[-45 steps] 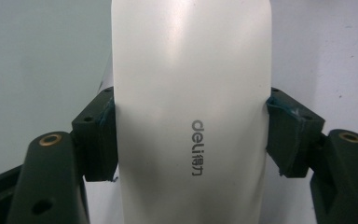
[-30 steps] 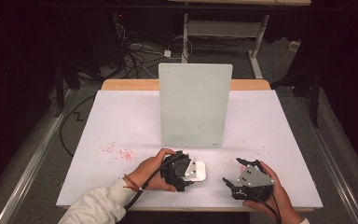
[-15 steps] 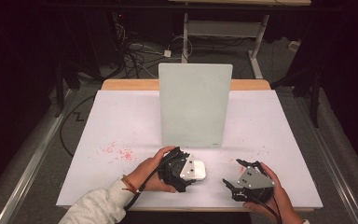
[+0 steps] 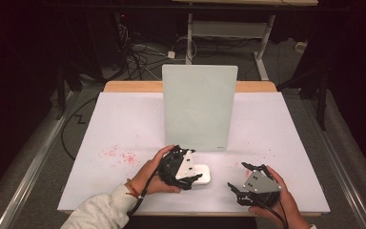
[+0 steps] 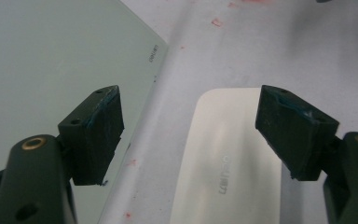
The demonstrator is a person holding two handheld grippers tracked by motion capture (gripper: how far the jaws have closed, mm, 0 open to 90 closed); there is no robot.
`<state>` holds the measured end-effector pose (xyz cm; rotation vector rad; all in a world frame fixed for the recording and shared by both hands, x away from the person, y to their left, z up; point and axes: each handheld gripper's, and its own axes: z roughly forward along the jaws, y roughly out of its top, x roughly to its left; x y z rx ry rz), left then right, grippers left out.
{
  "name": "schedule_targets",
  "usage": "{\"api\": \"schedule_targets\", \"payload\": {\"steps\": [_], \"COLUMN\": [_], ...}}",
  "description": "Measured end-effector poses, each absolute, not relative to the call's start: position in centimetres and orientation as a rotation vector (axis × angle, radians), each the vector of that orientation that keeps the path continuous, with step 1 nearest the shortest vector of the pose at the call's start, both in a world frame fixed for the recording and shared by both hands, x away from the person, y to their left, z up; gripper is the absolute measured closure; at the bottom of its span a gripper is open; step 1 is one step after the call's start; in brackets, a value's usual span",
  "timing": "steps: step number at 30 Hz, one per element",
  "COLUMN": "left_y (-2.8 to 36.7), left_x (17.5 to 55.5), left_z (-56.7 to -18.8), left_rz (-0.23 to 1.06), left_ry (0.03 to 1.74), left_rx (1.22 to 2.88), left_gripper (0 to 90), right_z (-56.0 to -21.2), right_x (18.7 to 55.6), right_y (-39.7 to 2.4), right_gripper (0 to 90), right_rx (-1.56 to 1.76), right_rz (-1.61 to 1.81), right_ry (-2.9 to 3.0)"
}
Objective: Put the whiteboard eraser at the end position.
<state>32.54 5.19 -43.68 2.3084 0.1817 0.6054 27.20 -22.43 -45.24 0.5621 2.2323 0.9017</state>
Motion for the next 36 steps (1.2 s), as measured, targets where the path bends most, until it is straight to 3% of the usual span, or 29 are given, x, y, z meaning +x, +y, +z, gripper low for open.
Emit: {"api": "schedule_targets", "payload": {"steps": [12, 36], "left_y": [7.2, 11.5], "left_x": [32.7, 32.7], "left_z": [-42.4, -41.0], "left_rz": [0.733, 0.830], "left_ry": [0.277, 0.392], "left_rx": [2.224, 2.148], "left_gripper": [23.1, 19.5], "right_z": [-45.0, -44.0], "right_x": [27.2, 27.2], "right_y": [-22.6, -23.9], "right_gripper": [24.1, 24.1], "right_rx": [0.572, 0.651], "right_rz": [0.911, 0.984], "right_ry": [2.208, 2.049]}}
